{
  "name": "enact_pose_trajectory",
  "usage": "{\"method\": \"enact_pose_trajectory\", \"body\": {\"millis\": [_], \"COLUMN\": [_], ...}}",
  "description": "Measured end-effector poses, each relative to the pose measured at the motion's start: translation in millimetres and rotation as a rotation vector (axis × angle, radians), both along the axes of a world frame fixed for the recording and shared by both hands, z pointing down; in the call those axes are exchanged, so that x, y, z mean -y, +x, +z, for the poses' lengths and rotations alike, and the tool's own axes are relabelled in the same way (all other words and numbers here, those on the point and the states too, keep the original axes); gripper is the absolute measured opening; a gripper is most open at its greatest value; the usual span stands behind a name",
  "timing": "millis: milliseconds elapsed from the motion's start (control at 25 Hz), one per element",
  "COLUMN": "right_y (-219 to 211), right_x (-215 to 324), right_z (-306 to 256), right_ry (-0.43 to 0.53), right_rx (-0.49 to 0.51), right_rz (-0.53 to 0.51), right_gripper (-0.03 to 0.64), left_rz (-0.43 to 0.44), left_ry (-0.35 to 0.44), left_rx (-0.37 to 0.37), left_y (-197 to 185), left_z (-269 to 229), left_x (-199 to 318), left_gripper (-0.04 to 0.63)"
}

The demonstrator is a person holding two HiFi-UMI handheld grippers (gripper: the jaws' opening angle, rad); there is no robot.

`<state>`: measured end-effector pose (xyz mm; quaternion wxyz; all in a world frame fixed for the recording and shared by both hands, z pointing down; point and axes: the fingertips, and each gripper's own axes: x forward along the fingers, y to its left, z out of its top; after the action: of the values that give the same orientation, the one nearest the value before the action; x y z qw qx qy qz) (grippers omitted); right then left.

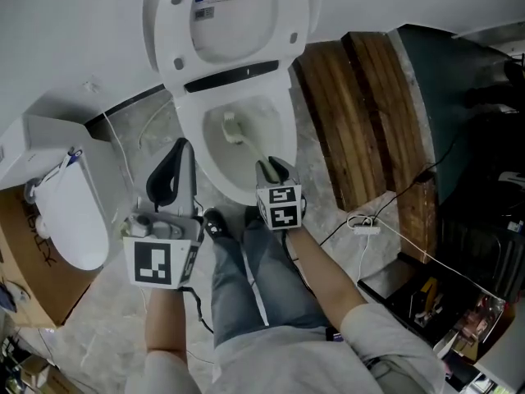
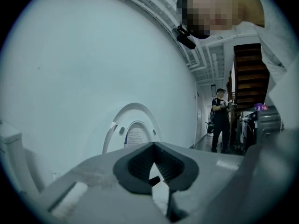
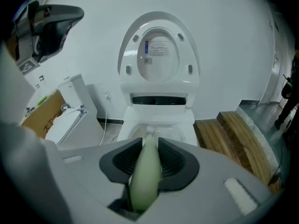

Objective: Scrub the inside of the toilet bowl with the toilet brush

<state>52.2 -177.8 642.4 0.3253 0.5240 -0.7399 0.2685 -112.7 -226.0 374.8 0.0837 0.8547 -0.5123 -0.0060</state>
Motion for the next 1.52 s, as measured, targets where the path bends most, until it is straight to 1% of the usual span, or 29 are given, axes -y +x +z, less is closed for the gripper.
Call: {"method": "enact_pose_trajectory", "body": {"millis": [200,320,560,640,760,840,920,960,1120,1240,1400,1520], "right_y": [-7,-11,-20,-24,-30,-34,-37,-39,-45,-43,-37,-26], "right_x": [15,22,30,29,28,29,32,34,45,52,62,71], "right_z": [28,45,66,73,81,84,86,87,90,93,96,94], "right_ry": [-0.008,-0.005,-0.014,-0.019,-0.016,-0.009,-0.003,0.001,0.010,0.002,-0.014,-0.027], "right_rx": [-0.028,-0.054,-0.101,-0.121,-0.154,-0.171,-0.178,-0.181,-0.194,-0.202,-0.206,-0.185], "right_rz": [-0.080,-0.142,-0.245,-0.293,-0.370,-0.411,-0.436,-0.444,-0.453,-0.424,-0.352,-0.250], "right_gripper": [0.106,0.106,0.106,0.106,0.106,0.106,0.106,0.106,0.104,0.104,0.104,0.104], "left_rz": [-0.015,-0.028,-0.062,-0.074,-0.092,-0.103,-0.111,-0.116,-0.135,-0.145,-0.152,-0.154], "left_ry": [0.007,0.012,-0.028,-0.022,-0.051,-0.045,-0.029,-0.033,-0.065,-0.067,-0.025,-0.044], "left_rx": [0.022,0.021,0.034,0.031,0.039,0.029,0.013,0.014,0.034,0.034,0.031,0.051], "left_y": [4,6,3,2,-1,-2,-2,-2,-5,-6,-6,-6], "left_z": [19,28,47,49,58,58,56,57,65,65,58,60], "left_x": [-1,-2,-7,-7,-10,-10,-9,-9,-10,-9,-6,-9], "left_gripper": [0.005,0.005,0.005,0.005,0.005,0.005,0.005,0.005,0.005,0.005,0.005,0.005]}}
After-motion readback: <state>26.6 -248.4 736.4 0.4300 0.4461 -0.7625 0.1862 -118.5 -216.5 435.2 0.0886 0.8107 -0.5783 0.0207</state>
